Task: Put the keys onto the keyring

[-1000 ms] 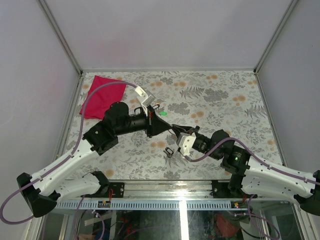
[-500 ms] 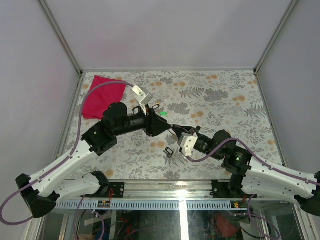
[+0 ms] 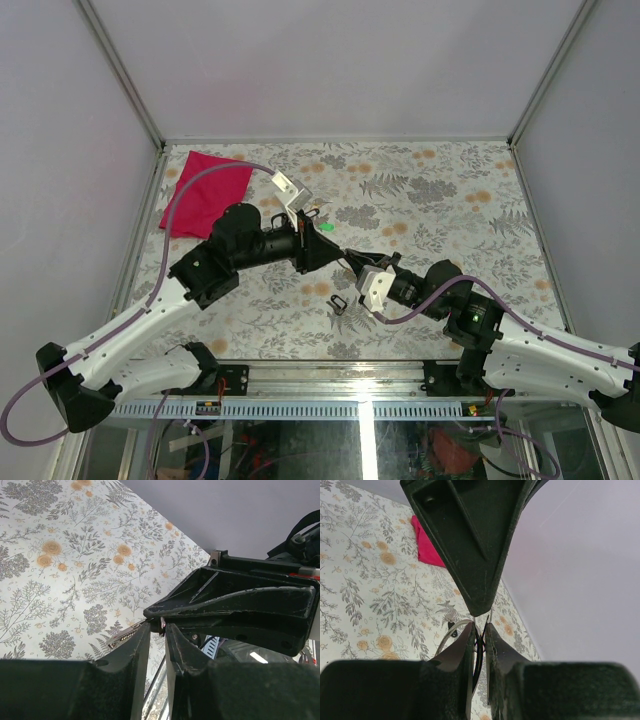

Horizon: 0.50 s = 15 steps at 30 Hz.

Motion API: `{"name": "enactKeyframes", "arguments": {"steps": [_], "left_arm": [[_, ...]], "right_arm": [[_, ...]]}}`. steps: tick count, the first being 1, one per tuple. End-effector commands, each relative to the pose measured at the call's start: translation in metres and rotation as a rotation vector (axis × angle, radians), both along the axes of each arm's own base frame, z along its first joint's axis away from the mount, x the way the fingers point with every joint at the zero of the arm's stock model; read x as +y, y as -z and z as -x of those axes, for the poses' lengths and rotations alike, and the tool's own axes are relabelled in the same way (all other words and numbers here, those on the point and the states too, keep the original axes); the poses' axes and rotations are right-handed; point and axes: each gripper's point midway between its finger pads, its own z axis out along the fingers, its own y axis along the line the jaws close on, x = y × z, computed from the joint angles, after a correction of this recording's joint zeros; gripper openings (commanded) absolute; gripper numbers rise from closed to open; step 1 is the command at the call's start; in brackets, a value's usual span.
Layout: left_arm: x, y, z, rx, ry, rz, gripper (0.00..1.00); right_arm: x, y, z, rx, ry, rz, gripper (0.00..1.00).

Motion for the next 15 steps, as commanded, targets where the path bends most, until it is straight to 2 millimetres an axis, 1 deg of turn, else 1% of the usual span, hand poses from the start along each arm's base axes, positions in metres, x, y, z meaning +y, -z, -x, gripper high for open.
{"name": "enactKeyframes", "arguments": {"steps": [1, 4, 7, 9, 10, 12, 15], "left_arm": [[-0.0052, -0.016, 0.0006, -0.046, 0.02, 0.042, 0.19], [-0.0062, -0.0157, -0.0002, -0.045, 0.021, 0.04, 0.18], [-0.0071, -0.0145, -0.001, -0.041, 0.021, 0.038, 0.16], [-0.0076, -0.0142, -0.0014, -0.04, 0.022, 0.037, 0.13], [-0.0076, -0.0141, -0.0016, -0.041, 0.021, 0.036, 0.1], [-0.0075, -0.0156, -0.0018, -0.043, 0.019, 0.039, 0.01], [-0.0062, -0.0171, -0.0019, -0.042, 0.009, 0.043, 0.0]], "right_arm": [[0.0037, -0.0432, 0.0064, -0.043, -0.034, -0.121, 0.0], [0.0045, -0.0421, 0.0068, -0.04, -0.038, -0.118, 0.0], [0.0051, -0.0432, 0.0075, -0.04, -0.042, -0.121, 0.0], [0.0055, -0.0425, 0.0076, -0.039, -0.044, -0.119, 0.0], [0.0057, -0.0426, 0.0079, -0.037, -0.046, -0.12, 0.0], [0.0058, -0.0417, 0.0078, -0.037, -0.046, -0.118, 0.0], [0.0055, -0.0408, 0.0079, -0.037, -0.046, -0.118, 0.0]]}}
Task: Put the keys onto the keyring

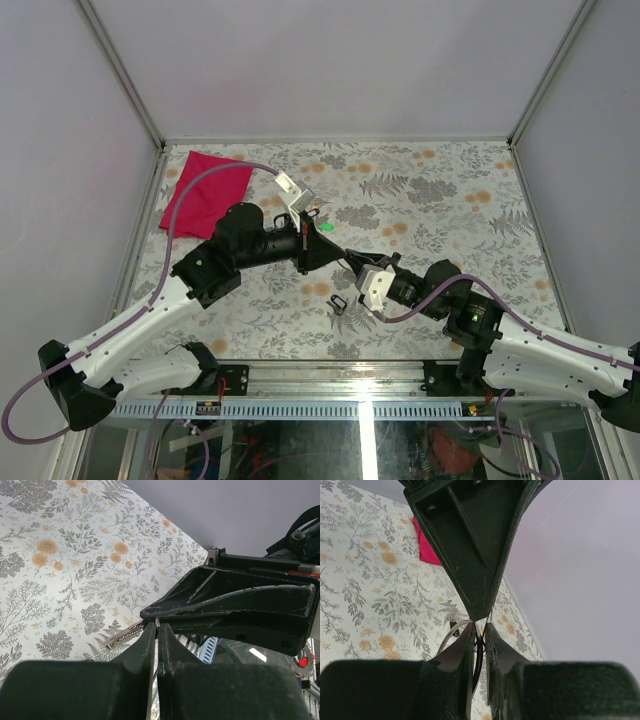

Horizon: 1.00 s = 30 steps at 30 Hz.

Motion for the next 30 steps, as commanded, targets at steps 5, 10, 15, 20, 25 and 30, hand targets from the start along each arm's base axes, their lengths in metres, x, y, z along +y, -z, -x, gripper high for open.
{"name": "enactKeyframes", "arguments": {"steps": [5, 10, 15, 20, 25, 30], "left_arm": [[0.001, -0.025, -0.002, -0.054, -0.029, 0.062, 0.0], [0.002, -0.028, -0.003, -0.055, -0.035, 0.071, 0.0], [0.002, -0.032, -0.001, -0.059, -0.033, 0.087, 0.0], [0.003, -0.034, 0.0, -0.062, -0.031, 0.091, 0.0], [0.003, -0.035, 0.0, -0.061, -0.033, 0.093, 0.0], [0.003, -0.035, 0.0, -0.061, -0.031, 0.094, 0.0]], "right_arm": [[0.003, -0.042, 0.009, -0.05, -0.043, -0.124, 0.01], [-0.001, -0.042, 0.008, -0.052, -0.033, -0.135, 0.13], [-0.003, -0.04, 0.008, -0.051, -0.023, -0.136, 0.24], [-0.005, -0.035, 0.006, -0.045, -0.013, -0.132, 0.29], [-0.004, -0.033, 0.006, -0.039, -0.012, -0.131, 0.3], [-0.001, -0.032, 0.006, -0.038, -0.017, -0.131, 0.3]]}}
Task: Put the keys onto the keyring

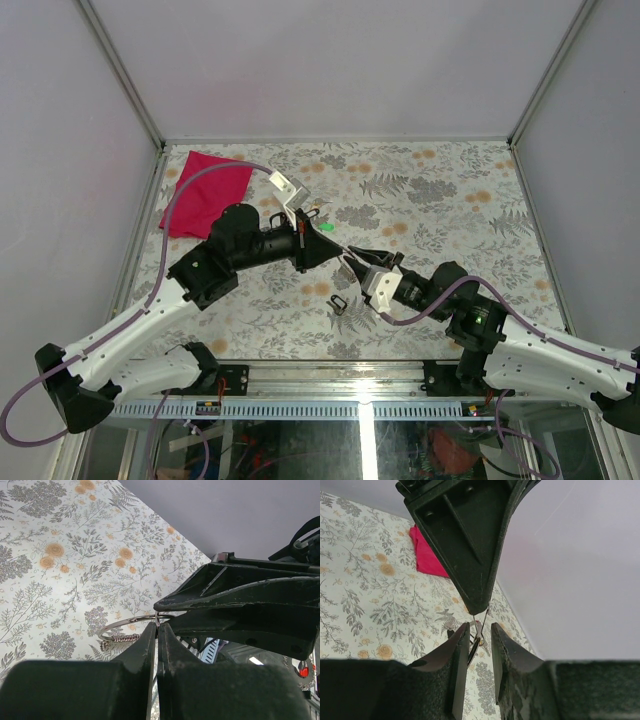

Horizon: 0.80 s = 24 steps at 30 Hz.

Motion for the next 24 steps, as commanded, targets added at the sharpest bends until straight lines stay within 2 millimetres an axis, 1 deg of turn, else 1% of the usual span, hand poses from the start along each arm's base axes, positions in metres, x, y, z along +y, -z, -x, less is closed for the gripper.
{"name": "enactKeyframes", "arguments": {"steps": [1, 16, 20, 24], "left_arm": [[0.0001, -0.0284, 0.0007, -0.062, -0.004, 0.075, 0.0], [0.001, -0.0276, 0.0011, -0.06, -0.005, 0.076, 0.0], [0.0005, -0.0271, 0.0014, -0.059, -0.002, 0.075, 0.0], [0.0004, -0.0269, 0.0012, -0.059, -0.002, 0.074, 0.0]], "right_arm": [[0.0028, -0.0215, 0.0022, -0.022, -0.011, -0.081, 0.3], [0.008, -0.0221, 0.0019, -0.025, -0.022, -0.077, 0.23], [0.0082, -0.0226, 0.0017, -0.025, -0.022, -0.077, 0.17], [0.0085, -0.0223, 0.0021, -0.024, -0.025, -0.075, 0.09]]}}
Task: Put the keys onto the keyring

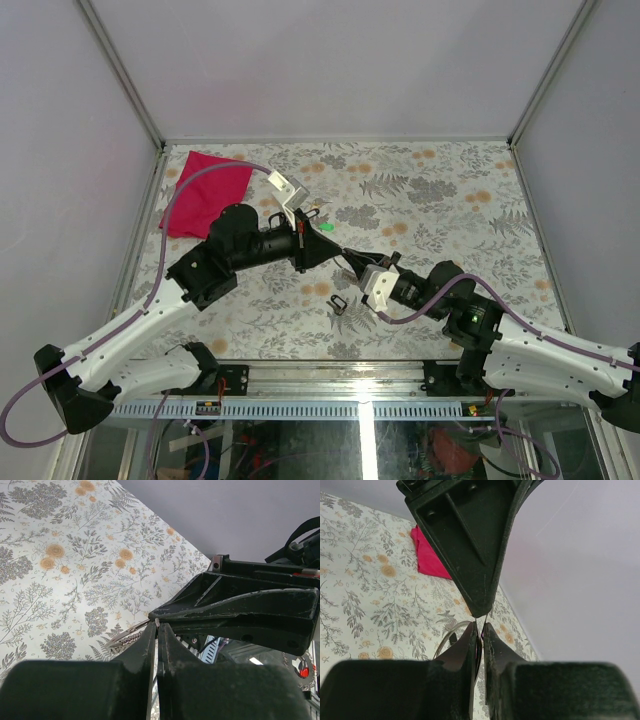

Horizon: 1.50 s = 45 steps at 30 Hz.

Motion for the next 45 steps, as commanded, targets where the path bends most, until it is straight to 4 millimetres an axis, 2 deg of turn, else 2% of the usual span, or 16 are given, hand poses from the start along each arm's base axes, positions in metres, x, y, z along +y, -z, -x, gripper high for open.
{"name": "enactKeyframes", "arguments": {"steps": [1, 4, 18, 23, 25, 28, 32, 37, 45], "left_arm": [[-0.001, -0.025, 0.001, -0.053, -0.001, 0.071, 0.0], [0.0, -0.025, 0.001, -0.053, -0.002, 0.072, 0.0], [-0.002, -0.025, 0.002, -0.051, 0.009, 0.072, 0.0], [-0.003, -0.026, 0.003, -0.052, 0.016, 0.073, 0.06], [-0.002, -0.028, 0.003, -0.054, 0.015, 0.076, 0.11], [-0.002, -0.03, 0.004, -0.057, 0.015, 0.081, 0.25], [0.0, -0.036, 0.005, -0.07, 0.012, 0.096, 0.31], [0.007, -0.041, 0.003, -0.085, -0.024, 0.098, 0.32], [0.011, -0.029, 0.001, -0.068, -0.053, 0.076, 0.31]], "right_arm": [[0.004, -0.023, 0.004, -0.024, -0.022, -0.071, 0.07], [0.004, -0.021, 0.004, -0.022, -0.025, -0.064, 0.0], [0.0, -0.027, 0.003, -0.033, -0.009, -0.068, 0.0], [-0.001, -0.028, 0.002, -0.029, -0.003, -0.068, 0.0], [-0.001, -0.028, 0.002, -0.028, 0.0, -0.066, 0.0], [-0.002, -0.028, 0.002, -0.027, 0.005, -0.064, 0.0], [-0.004, -0.028, 0.001, -0.022, 0.011, -0.061, 0.0], [-0.006, -0.027, 0.001, -0.024, 0.016, -0.055, 0.0], [-0.009, -0.022, 0.002, -0.029, 0.015, -0.019, 0.0]]}}
